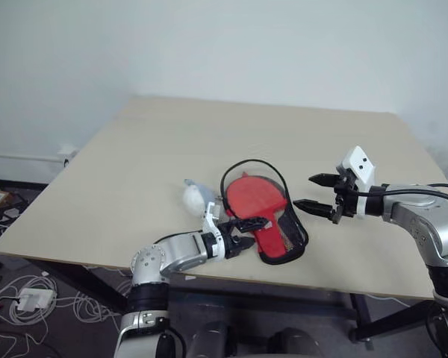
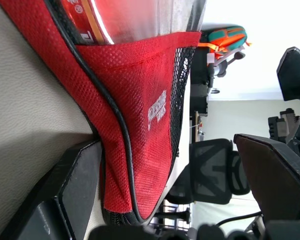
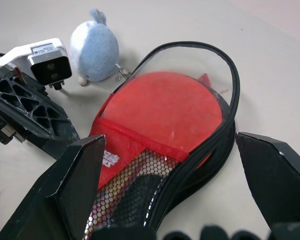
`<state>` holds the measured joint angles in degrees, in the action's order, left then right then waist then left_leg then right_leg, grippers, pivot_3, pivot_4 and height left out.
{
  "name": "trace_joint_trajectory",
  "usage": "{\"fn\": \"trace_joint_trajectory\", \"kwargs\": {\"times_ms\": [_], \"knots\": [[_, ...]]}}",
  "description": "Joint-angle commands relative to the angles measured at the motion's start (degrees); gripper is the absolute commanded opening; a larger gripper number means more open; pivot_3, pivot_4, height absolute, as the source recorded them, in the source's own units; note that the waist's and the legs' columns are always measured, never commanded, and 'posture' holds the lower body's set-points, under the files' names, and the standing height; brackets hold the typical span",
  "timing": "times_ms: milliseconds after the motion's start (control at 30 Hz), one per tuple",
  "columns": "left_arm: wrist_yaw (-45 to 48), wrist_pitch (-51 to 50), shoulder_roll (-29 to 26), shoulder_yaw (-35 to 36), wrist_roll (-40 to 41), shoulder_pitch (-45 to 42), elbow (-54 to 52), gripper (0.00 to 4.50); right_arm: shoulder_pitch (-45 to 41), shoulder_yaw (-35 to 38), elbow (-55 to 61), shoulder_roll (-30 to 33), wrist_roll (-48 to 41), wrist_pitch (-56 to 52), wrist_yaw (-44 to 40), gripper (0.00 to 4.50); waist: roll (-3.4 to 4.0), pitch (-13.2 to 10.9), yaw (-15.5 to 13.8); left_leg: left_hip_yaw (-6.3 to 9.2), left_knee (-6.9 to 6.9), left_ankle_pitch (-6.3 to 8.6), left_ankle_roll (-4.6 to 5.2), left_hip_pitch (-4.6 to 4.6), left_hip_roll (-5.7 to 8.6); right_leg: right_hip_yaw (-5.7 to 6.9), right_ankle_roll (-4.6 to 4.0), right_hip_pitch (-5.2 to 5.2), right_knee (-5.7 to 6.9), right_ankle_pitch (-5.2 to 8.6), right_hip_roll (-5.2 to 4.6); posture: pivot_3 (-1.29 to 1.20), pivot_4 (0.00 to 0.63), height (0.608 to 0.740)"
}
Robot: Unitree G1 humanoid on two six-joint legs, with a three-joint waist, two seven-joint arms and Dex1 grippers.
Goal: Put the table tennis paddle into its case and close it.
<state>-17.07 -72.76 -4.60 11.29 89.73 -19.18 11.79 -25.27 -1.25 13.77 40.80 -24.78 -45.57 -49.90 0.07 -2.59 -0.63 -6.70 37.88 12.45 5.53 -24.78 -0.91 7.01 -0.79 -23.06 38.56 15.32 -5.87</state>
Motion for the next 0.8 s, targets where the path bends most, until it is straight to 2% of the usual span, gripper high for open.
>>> {"fn": "trace_joint_trajectory", "kwargs": {"times_ms": [33,367,400,467,700,800], "knots": [[-3.1,-0.9,-0.2,-2.0,-4.4,0.7,2.4,4.48,-1.1,0.8,1.7,-0.2,-0.9,0.1,0.5,4.50,-0.01,0.0,0.0,0.00,0.00,0.01,0.02,0.00,0.04,-0.01,0.04,0.01,-0.01,0.00,-0.03,0.00,0.000,0.706],[-4.0,-2.9,-0.6,-1.0,-5.8,-1.2,5.8,4.48,-1.1,1.0,1.9,-0.4,-0.8,-0.3,0.8,4.50,-0.01,0.0,0.0,0.06,-0.02,0.03,0.04,0.01,0.12,0.02,0.19,0.15,-0.20,-0.06,-0.08,0.00,0.000,0.706],[-3.9,-2.8,-0.6,-0.8,-5.9,-1.2,6.1,4.31,-1.1,1.0,2.0,-0.4,-0.8,-0.3,0.8,4.50,0.00,0.0,0.0,0.08,-0.02,0.03,0.04,0.02,0.12,0.03,0.20,0.18,-0.24,-0.07,-0.09,0.00,0.000,0.706],[-4.0,-2.8,-0.7,-0.5,-6.3,-1.4,6.2,3.86,-1.1,1.1,2.0,-0.3,-0.8,-0.3,0.8,4.50,0.00,0.0,0.1,0.11,-0.05,0.03,0.04,0.06,0.13,0.05,0.26,0.27,-0.34,-0.11,-0.08,0.00,0.000,0.706],[-6.7,-1.7,-0.6,1.7,-8.0,-1.8,7.7,1.38,-1.7,1.1,1.9,-0.4,-1.0,-0.5,0.9,4.50,0.02,0.0,0.1,0.30,-0.15,0.09,0.13,0.08,0.22,0.15,0.63,0.49,-0.84,-0.35,-0.08,0.00,0.000,0.706],[-7.3,-1.8,-0.4,2.2,-8.1,-1.8,8.1,0.42,-1.7,1.1,2.0,-0.5,-1.1,-0.6,1.0,4.50,0.36,0.3,0.1,0.30,-0.17,0.14,0.20,0.16,0.23,0.15,0.69,0.59,-0.89,-0.39,-0.09,0.00,0.000,0.706]]}}
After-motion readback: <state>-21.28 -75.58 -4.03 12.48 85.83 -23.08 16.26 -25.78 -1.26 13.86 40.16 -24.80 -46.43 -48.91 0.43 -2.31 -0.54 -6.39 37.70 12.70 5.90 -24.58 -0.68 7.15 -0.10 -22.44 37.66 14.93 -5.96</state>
